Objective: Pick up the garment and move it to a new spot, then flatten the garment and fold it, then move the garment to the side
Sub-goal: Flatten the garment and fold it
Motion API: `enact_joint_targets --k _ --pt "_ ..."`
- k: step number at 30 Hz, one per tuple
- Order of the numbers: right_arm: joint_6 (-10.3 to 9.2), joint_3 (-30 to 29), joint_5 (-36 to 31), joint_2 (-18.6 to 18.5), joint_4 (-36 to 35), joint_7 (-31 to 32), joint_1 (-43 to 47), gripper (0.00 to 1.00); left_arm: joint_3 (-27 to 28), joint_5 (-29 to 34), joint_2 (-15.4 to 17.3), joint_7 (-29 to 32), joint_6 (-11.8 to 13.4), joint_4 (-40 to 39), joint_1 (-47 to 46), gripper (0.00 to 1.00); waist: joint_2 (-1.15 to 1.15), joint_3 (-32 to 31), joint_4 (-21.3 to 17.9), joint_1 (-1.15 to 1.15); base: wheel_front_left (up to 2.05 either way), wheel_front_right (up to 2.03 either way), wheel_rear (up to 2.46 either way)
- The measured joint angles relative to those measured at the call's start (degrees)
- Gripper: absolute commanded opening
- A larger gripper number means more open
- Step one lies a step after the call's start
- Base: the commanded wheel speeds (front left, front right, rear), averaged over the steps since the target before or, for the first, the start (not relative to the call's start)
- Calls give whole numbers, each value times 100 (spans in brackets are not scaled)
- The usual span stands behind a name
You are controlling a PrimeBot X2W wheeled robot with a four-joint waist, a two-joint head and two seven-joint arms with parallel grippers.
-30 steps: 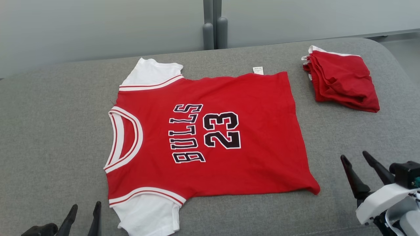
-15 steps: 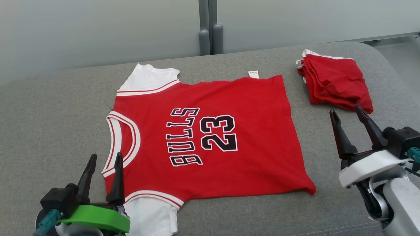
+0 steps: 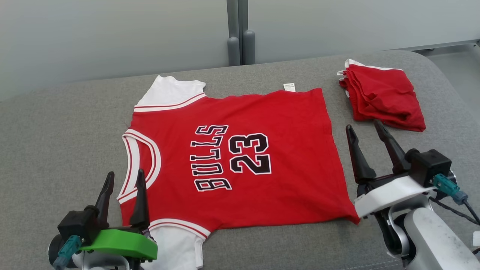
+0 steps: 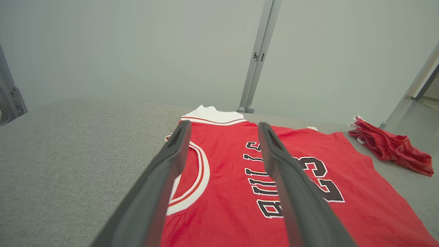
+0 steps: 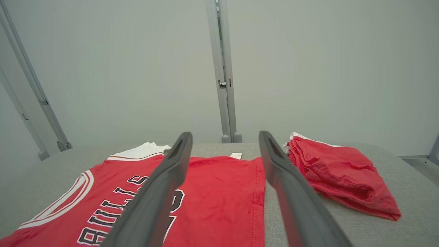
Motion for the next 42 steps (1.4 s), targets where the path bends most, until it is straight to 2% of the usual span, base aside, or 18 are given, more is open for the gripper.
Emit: enact_joint_targets --k 8,25,42 --pt "-27 -37 -158 212 30 0 283 100 -4 97 -38 -1 60 176 139 100 0 -52 7 0 0 0 0" --pt "-103 -304 -254 419 241 0 614 100 198 177 -116 -2 118 200 308 100 0 -77 -6 0 0 0 0" --pt "-93 -346 -360 466 341 0 616 100 227 343 -179 -3 165 142 356 100 0 -85 50 0 0 0 0"
